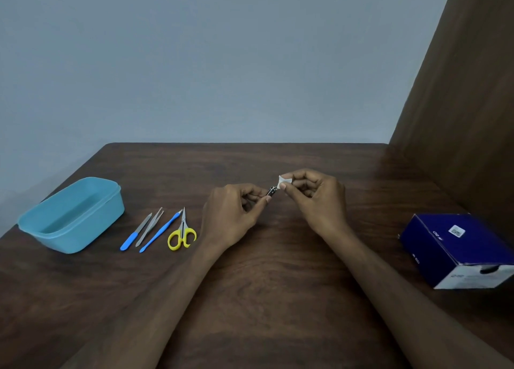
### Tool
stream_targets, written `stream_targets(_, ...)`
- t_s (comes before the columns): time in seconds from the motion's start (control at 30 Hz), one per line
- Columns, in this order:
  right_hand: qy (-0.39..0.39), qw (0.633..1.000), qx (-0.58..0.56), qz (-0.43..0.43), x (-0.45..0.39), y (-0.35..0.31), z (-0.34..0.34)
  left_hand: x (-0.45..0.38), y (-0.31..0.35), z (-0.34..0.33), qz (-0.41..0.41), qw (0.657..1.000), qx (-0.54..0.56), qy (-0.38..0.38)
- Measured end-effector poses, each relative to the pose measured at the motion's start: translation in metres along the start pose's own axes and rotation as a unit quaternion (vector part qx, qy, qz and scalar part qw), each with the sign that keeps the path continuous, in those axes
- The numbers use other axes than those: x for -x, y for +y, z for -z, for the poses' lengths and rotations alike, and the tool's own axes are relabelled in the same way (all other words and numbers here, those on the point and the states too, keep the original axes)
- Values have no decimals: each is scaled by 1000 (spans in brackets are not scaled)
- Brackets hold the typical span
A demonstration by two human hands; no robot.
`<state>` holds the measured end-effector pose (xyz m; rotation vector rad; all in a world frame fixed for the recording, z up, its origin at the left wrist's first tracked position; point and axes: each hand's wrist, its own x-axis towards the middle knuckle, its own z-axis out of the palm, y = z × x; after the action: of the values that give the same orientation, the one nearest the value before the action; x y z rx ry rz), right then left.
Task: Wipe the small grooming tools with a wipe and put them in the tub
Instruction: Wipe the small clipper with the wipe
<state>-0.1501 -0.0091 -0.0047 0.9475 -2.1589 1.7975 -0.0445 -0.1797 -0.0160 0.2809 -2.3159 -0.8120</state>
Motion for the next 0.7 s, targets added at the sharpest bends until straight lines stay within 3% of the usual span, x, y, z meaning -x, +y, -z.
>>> stream_targets(0.23, 129, 984, -97, -79, -10, 12, 8, -2, -3, 1, 24, 999, 24, 6)
stream_targets(0.4, 44, 988, -117, -88, -7, 11, 1, -1, -2, 1, 12, 1000, 28, 2)
stream_targets(0.53, -61, 995, -73, -17, 3, 2, -7, -1, -3, 2, 36, 999, 11, 18)
stream_targets(0.7, -30, 993, 55, 98, 13, -3, -8, -2, -2, 3, 58, 998, 36, 4)
